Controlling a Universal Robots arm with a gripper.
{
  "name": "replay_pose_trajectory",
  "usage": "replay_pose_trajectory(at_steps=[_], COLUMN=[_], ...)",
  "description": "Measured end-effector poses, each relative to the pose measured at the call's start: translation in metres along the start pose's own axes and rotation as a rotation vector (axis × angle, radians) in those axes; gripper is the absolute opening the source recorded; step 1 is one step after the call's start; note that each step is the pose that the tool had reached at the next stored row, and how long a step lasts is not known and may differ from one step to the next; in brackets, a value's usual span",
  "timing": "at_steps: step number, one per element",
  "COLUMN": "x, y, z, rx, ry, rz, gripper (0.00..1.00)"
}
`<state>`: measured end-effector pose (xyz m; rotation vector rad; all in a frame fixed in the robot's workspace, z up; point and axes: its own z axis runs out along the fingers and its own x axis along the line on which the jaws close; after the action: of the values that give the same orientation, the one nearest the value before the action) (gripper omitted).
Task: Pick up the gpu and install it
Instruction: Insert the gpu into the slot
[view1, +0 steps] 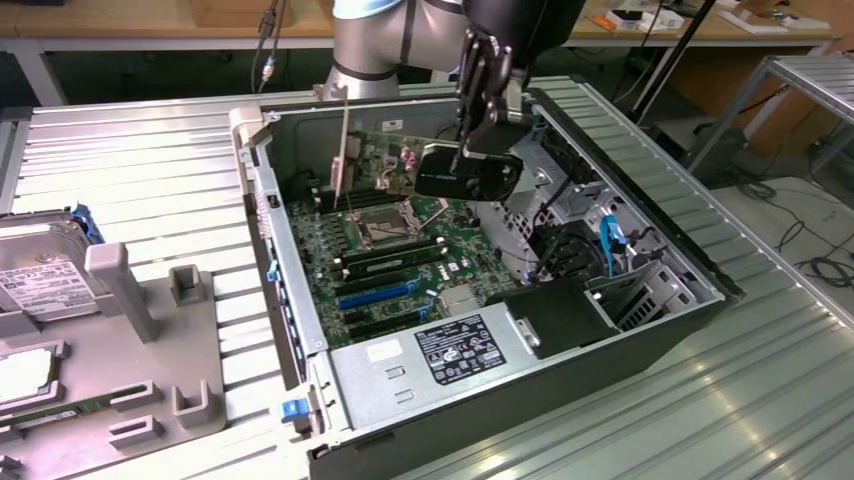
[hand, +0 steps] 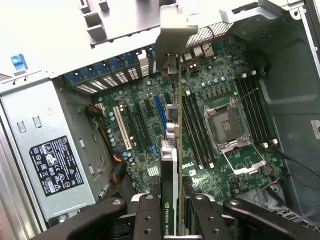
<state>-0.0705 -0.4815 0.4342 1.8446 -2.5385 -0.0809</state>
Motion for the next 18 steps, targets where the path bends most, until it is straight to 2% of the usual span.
replay_pose_trajectory(at_steps=[6,11,16,18], x=[0.0,0.0,0.0,0.0], y=[0.0,0.0,0.0,0.0], z=[0.0,0.0,0.0,0.0], rx=[-0.0017,-0.0038,-0.0051,-0.0062], ry=[0.0026,0.0059,0.0079,0.0096], rz=[-0.06,-0.135,-0.181,-0.221], gripper=[0.27,0.27,0.27,0.27])
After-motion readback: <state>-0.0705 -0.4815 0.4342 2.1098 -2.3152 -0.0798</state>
